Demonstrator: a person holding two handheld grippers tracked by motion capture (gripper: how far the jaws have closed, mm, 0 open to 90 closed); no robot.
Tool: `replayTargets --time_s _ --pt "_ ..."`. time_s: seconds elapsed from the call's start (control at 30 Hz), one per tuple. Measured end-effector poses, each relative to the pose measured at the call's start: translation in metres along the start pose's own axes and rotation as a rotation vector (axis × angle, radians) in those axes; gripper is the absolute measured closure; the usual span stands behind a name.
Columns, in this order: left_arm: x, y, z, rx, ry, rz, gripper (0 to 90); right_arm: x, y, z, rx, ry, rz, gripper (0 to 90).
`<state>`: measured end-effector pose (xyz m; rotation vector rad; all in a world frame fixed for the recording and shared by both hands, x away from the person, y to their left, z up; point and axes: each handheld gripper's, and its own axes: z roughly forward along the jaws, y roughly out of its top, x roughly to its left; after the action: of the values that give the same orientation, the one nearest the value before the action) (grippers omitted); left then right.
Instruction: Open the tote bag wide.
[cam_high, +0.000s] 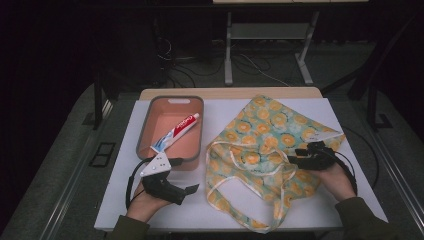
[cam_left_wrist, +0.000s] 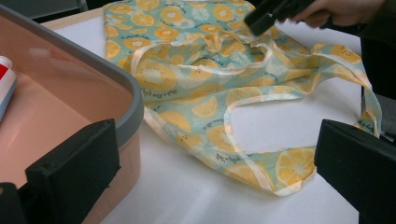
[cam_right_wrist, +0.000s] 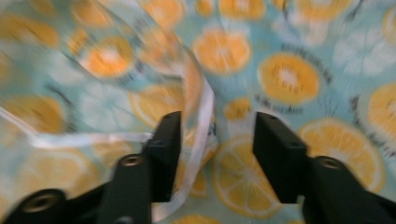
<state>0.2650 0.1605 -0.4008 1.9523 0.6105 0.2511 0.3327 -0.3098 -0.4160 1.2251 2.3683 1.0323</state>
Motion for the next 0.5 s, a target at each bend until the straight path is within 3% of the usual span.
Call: replayTargets --time_s 0.1,0.13,0.2,0.27,0.3,0.43,0.5 --pt "0.000 0.000 0.000 0.003 0.000 0.003 0.0 0.009 0.010 -0.015 -0.064 0.038 -0.030 42.8" --pt "0.000 0.000 0.000 0.003 0.000 0.003 0.0 0.018 0.016 -0.021 -0.095 0.094 -0.055 42.4" --pt "0.000 0.000 0.000 0.003 0.001 0.002 0.0 0.023 0.019 -0.022 -0.106 0.122 -0.070 42.4" --pt "-0.001 0.000 0.001 0.004 0.001 0.001 0.0 0.042 0.025 -0.016 -0.092 0.195 -0.117 42.3" --pt "-0.001 0.000 0.001 0.004 0.001 0.001 0.0 0.042 0.025 -0.016 -0.092 0.195 -0.117 42.3" --pt "0.000 0.000 0.001 0.006 0.000 0.002 0.0 0.070 0.031 0.006 -0.045 0.272 -0.189 41.5" --pt "0.000 0.000 0.001 0.008 0.001 0.002 0.0 0.074 0.031 0.011 -0.034 0.279 -0.199 40.6"
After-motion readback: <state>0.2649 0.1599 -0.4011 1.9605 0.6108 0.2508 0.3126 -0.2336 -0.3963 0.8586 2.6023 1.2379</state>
